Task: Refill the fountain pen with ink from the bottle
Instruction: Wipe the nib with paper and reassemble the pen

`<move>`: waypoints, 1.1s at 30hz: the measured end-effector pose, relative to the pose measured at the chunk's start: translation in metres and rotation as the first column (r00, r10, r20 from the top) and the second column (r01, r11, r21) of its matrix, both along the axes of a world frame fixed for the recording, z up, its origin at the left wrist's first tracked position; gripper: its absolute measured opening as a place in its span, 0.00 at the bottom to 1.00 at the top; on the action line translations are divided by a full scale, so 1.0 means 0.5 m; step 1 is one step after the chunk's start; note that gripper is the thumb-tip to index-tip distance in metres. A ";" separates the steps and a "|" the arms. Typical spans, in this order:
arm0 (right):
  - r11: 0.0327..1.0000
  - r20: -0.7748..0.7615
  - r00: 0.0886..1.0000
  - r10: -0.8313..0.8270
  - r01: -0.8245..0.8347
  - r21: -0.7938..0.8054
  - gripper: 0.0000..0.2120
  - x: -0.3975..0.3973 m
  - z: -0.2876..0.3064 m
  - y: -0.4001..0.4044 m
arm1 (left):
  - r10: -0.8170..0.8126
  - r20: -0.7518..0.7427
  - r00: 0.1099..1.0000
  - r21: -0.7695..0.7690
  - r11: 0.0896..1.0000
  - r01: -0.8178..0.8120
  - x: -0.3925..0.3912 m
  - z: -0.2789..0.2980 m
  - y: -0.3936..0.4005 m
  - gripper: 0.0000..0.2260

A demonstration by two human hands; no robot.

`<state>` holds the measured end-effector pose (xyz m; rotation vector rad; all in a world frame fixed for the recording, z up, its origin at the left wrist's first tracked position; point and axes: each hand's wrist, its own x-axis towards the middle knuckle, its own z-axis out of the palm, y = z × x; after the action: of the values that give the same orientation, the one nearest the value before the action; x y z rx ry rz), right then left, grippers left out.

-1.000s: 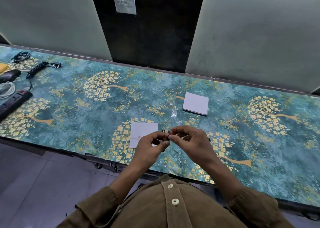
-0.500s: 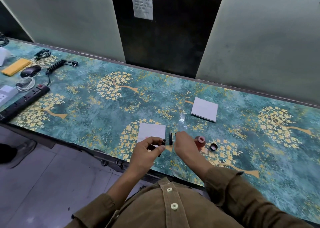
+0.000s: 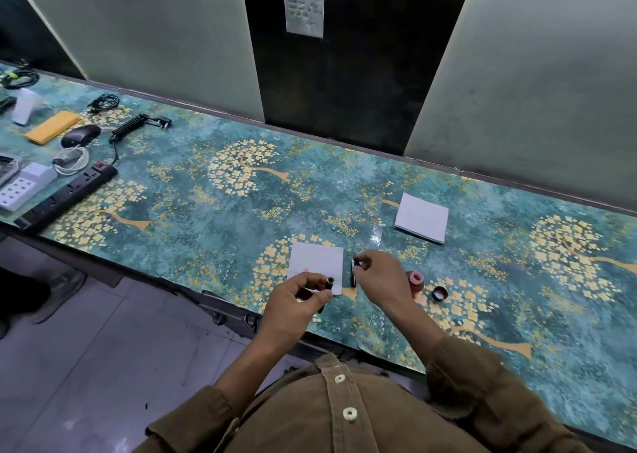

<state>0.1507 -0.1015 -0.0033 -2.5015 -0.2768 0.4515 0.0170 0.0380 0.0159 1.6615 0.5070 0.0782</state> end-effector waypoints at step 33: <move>0.705 -0.156 0.987 -0.034 0.134 0.697 0.06 -0.144 0.105 0.040 | -0.223 0.116 0.968 0.087 0.973 0.214 -0.012 0.029 0.078 0.05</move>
<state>0.0787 -0.0813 0.0491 -1.7039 -0.2246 0.3760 0.0111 0.0771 0.0302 1.7629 0.2260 0.0384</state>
